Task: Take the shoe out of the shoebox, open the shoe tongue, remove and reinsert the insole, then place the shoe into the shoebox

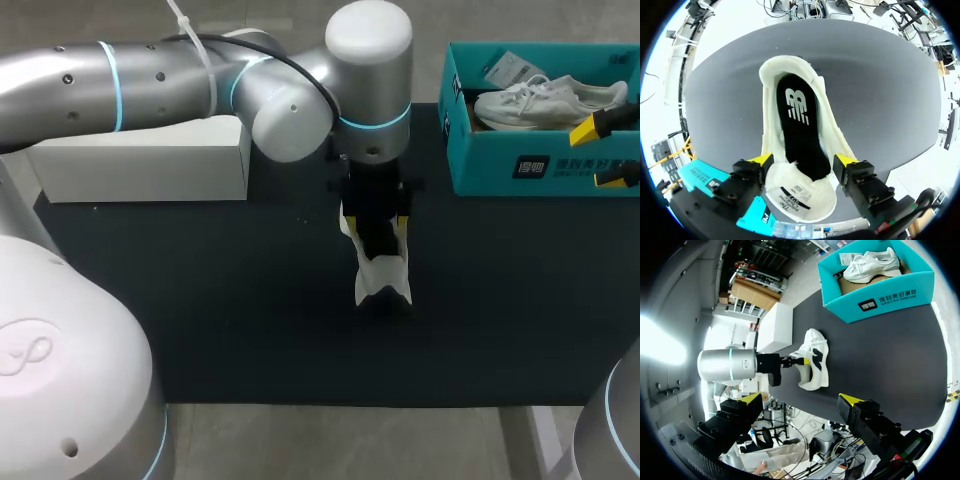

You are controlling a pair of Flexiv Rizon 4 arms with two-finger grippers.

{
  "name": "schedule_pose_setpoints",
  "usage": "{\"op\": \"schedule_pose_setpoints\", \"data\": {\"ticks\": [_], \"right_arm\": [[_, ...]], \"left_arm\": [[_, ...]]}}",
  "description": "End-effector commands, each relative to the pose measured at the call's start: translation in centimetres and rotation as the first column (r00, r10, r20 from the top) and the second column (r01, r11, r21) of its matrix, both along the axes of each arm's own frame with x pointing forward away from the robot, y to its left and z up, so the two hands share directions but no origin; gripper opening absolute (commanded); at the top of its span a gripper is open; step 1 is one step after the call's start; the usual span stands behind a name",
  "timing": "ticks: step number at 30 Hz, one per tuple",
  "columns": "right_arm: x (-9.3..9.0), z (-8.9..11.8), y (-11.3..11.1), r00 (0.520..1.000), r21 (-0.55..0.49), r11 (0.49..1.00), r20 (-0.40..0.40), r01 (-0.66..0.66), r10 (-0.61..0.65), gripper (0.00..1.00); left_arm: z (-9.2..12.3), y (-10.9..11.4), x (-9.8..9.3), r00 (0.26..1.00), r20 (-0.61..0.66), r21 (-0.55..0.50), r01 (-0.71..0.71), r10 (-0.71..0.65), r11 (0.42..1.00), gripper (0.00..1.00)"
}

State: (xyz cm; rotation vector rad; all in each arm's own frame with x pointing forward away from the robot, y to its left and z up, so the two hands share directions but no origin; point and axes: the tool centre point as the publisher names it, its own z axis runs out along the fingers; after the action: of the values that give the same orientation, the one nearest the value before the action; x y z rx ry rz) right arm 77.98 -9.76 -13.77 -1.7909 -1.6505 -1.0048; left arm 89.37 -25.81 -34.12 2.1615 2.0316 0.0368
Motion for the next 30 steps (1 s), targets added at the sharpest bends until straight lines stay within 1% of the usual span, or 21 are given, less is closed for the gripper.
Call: {"op": "schedule_pose_setpoints", "data": {"ticks": [1, 7, 12, 16, 18, 19, 20, 22, 24, 30], "right_arm": [[0.0, 0.0, 0.0, 1.0, -0.002, 1.0, -0.001, 0.002, -0.002, 1.0], [0.0, 0.0, 0.0, 1.0, -0.002, 1.0, -0.001, 0.002, -0.002, 1.0], [0.0, 0.0, 0.0, 1.0, -0.002, 1.0, -0.001, 0.002, -0.002, 1.0], [0.0, 0.0, 0.0, 1.0, -0.002, 1.0, -0.001, 0.002, -0.002, 1.0], [0.0, 0.0, 0.0, 1.0, -0.002, 1.0, -0.001, 0.002, -0.002, 1.0], [0.0, 0.0, 0.0, 1.0, -0.002, 1.0, -0.001, 0.002, -0.002, 1.0], [0.0, 0.0, 0.0, 1.0, -0.002, 1.0, -0.001, 0.002, -0.002, 1.0], [0.0, 0.0, 0.0, 1.0, -0.002, 1.0, -0.001, 0.002, -0.002, 1.0], [0.0, 0.0, 0.0, 1.0, -0.002, 1.0, -0.001, 0.002, -0.002, 1.0], [0.0, 0.0, 0.0, 1.0, -0.002, 1.0, -0.001, 0.002, -0.002, 1.0]], "left_arm": [[1.5, 0.5, 0.4, 1.0, 0.021, -0.006, -0.009, 0.009, 1.0, 0.76], [3.2, 1.5, 2.1, 0.998, 0.048, 0.001, -0.037, 0.037, 0.999, 0.73], [4.8, 2.4, 3.7, 0.995, 0.07, -0.016, -0.066, 0.067, 0.998, 0.74], [5.3, 2.3, 5.1, 0.993, 0.086, -0.017, -0.077, 0.078, 0.997, 0.73], [5.6, 2.1, 6.0, 0.993, 0.087, -0.028, -0.075, 0.077, 0.997, 0.7], [5.6, 2.0, 6.6, 0.994, 0.082, -0.036, -0.072, 0.075, 0.997, 0.64], [5.5, 1.8, 7.3, 0.994, 0.072, -0.045, -0.074, 0.077, 0.996, 0.47], [5.1, 1.3, 8.4, 0.995, 0.051, -0.048, -0.078, 0.081, 0.996, 0.0], [4.7, 0.6, 9.2, 0.997, 0.025, -0.037, -0.076, 0.077, 0.996, 0.0], [3.6, -0.7, 9.8, 0.998, -0.032, -0.04, -0.048, 0.047, 0.998, 0.0]]}}
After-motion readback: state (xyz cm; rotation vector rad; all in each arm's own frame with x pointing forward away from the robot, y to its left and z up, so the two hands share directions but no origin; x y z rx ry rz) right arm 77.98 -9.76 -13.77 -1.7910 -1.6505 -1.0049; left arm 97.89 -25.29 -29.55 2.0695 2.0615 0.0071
